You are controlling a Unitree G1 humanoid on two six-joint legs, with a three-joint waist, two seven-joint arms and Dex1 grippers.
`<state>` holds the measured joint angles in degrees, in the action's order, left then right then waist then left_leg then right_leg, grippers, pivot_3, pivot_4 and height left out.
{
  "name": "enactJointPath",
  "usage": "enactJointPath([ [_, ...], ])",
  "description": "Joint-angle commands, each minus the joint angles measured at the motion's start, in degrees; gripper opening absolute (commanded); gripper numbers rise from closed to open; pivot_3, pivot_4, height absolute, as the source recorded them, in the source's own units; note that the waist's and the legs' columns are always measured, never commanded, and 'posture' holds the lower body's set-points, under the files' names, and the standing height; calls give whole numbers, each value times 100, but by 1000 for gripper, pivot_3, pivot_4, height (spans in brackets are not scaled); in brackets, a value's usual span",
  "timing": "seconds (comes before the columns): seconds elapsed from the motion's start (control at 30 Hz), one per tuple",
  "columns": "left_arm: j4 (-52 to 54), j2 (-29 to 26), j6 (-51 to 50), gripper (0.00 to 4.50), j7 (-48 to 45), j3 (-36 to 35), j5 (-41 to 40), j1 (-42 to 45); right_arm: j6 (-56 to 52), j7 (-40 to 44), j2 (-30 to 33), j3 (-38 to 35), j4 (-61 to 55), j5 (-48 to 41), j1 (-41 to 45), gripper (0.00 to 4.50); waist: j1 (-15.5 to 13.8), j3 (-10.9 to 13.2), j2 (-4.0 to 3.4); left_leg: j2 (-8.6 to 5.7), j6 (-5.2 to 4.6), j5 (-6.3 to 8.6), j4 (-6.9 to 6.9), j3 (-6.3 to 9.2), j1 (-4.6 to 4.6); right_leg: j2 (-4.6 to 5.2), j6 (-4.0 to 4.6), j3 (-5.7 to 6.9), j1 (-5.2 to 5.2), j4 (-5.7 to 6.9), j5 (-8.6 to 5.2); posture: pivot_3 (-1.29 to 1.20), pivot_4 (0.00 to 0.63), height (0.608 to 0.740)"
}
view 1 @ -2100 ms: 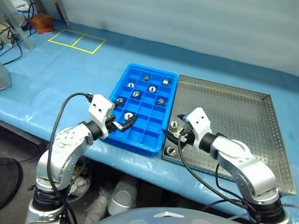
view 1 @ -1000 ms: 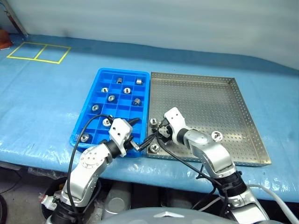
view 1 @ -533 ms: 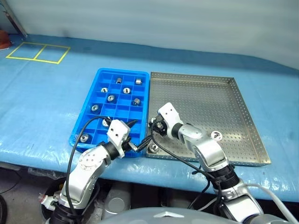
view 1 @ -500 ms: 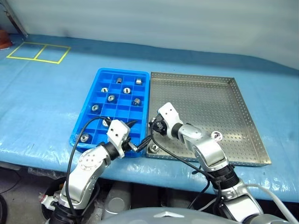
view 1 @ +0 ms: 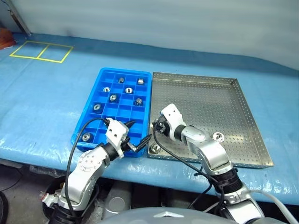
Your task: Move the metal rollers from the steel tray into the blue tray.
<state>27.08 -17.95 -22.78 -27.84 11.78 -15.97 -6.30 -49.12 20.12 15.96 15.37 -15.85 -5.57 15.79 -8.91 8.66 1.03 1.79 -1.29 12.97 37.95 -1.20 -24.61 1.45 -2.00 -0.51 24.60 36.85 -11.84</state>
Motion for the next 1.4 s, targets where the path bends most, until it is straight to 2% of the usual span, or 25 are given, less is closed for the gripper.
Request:
enactJointPath([
  [0.03,219,118,312,4500,29,-67,-58,-28,-307,-219,207,-223,-583,217,232,1680,-6,1,-2,0,0,0,0,0,-2,2,0,0,2,0,0,382,150,740],
  [0.3,233,205,518,4500,135,-200,-90,-153,-446,-374,202,-69,-624,452,1053,1680,-2,6,-10,-1,0,0,-10,0,-2,-5,6,3,7,0,-3,400,150,740],
  [0.53,518,111,547,4500,208,-612,-181,-454,202,-318,-450,312,213,475,1673,1680,-94,6,-10,-3,0,0,-16,0,-4,-5,6,5,6,0,-4,499,150,740],
  [0.87,941,80,545,4500,369,-935,-325,-1083,1137,-96,-1231,348,1611,365,1908,1680,-746,9,-15,1,3,1,-21,-14,-6,-5,7,11,15,-3,-7,589,150,740],
  [1.03,993,55,525,4500,338,-938,-401,-1171,1279,60,-1271,383,1907,396,1852,1680,-1212,6,-12,5,10,4,-28,-26,-18,-4,12,16,62,-4,-11,595,150,740],
  [1.23,984,17,485,4500,259,-904,-489,-1174,1155,84,-1160,201,1629,342,1621,1680,-1589,5,-12,9,23,10,-32,-37,-41,-8,12,17,88,-2,-11,563,150,740],
  [1.27,970,2,477,4500,235,-896,-494,-1155,1124,80,-1128,176,1566,352,1596,1544,-1639,5,-12,11,26,12,-32,-38,-43,-9,13,17,90,-3,-12,545,150,740],
  [1.4,859,-27,439,4500,152,-804,-550,-988,957,72,-947,52,1183,356,1471,267,-1772,5,-12,11,29,14,-30,-38,-51,-9,13,20,95,-3,-12,511,150,740],
])
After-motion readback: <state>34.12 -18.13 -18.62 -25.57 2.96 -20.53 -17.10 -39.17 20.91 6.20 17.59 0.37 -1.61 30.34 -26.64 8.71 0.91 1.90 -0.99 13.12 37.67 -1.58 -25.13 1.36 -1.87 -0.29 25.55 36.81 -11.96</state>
